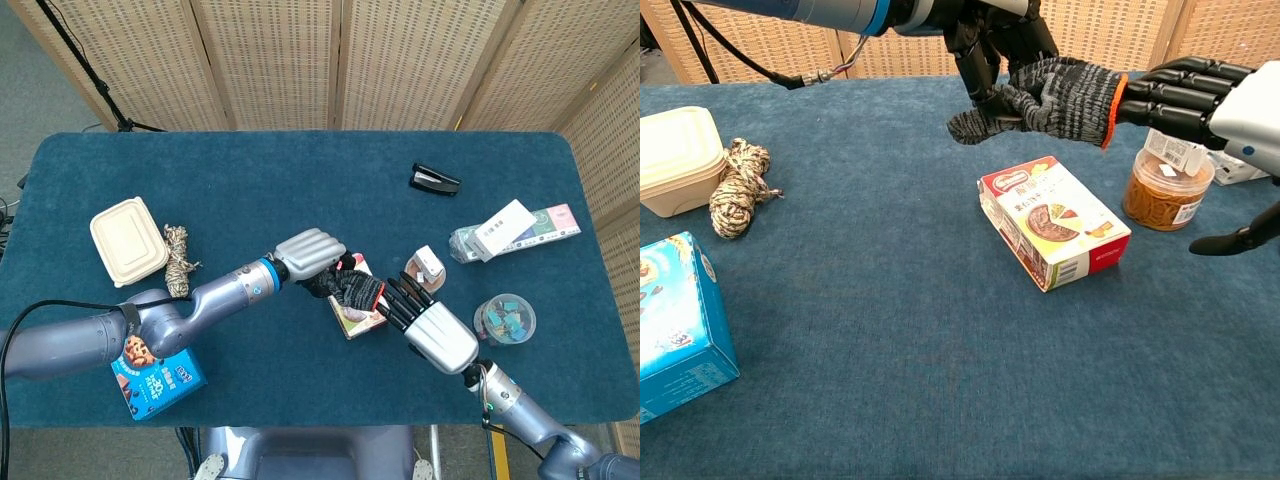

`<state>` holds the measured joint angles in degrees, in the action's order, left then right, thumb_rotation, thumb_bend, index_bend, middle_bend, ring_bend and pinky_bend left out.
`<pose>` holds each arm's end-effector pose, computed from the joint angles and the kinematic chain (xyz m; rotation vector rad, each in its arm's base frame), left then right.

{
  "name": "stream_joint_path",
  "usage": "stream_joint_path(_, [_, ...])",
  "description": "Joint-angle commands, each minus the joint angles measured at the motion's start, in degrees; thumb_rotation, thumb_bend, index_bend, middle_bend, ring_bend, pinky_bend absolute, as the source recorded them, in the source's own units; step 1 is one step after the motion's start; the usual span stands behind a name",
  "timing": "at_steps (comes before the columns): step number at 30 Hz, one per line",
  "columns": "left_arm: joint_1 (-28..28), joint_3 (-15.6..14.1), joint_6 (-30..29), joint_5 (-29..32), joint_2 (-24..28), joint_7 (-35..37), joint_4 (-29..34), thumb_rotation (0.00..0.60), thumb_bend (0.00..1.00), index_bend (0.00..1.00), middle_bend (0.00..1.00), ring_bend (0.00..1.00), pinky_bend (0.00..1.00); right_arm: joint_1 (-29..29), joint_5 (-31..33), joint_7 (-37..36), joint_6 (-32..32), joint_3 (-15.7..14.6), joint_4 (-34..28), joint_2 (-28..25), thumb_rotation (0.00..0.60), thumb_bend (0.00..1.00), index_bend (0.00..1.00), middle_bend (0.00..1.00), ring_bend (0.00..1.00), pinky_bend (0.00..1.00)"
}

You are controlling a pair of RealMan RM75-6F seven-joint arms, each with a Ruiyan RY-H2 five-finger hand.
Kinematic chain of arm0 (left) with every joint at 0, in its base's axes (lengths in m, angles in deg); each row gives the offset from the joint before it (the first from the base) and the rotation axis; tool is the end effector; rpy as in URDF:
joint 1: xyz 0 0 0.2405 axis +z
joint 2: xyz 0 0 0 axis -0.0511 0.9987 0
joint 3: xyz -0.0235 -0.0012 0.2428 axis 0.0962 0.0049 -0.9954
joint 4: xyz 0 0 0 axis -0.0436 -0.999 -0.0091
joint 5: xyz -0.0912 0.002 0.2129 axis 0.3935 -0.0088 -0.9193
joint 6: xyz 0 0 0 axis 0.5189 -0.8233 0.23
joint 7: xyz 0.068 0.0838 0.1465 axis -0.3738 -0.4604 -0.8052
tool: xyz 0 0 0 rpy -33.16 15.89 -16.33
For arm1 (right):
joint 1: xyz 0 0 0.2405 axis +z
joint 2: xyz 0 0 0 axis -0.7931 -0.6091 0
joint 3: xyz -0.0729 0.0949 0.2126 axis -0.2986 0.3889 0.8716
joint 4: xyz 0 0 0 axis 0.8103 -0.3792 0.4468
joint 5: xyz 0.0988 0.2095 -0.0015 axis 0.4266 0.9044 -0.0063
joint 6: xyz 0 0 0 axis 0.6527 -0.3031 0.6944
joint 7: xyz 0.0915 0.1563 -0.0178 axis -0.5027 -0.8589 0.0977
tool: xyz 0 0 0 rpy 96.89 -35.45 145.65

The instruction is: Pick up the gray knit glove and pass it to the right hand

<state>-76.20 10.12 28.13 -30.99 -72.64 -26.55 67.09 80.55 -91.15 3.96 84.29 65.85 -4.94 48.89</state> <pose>0.0589 0.4101 -0.0469 -2.3811 -1.0726 -1.0308 -0.1642 -0.2790 0.0147 2.0463 -0.2710 1.1252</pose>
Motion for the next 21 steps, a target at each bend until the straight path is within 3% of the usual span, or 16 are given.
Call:
stream_joint_path(1, [-0.1,0.1,-0.1,0.0,-0.2,0.2,-0.2,0.6,0.36,0.64,0.5,0.4,0.55,0.0,-0.4,-0.2,0.4,-0.2,0.2,0.4,0.6,0.0,0.06,0.05,0.0,0.0])
stream_joint_path(21, [-0.2,0.4,-1.3,1.9,-1.3,-0.6,-0.3,0.6,0.36,0.64,0.5,0.4,0.55,0.7,-0.5,0.4,0.9,-0.4,-0.1,1.1,0.6,0.0,0.09,0.08,0.0,0.0])
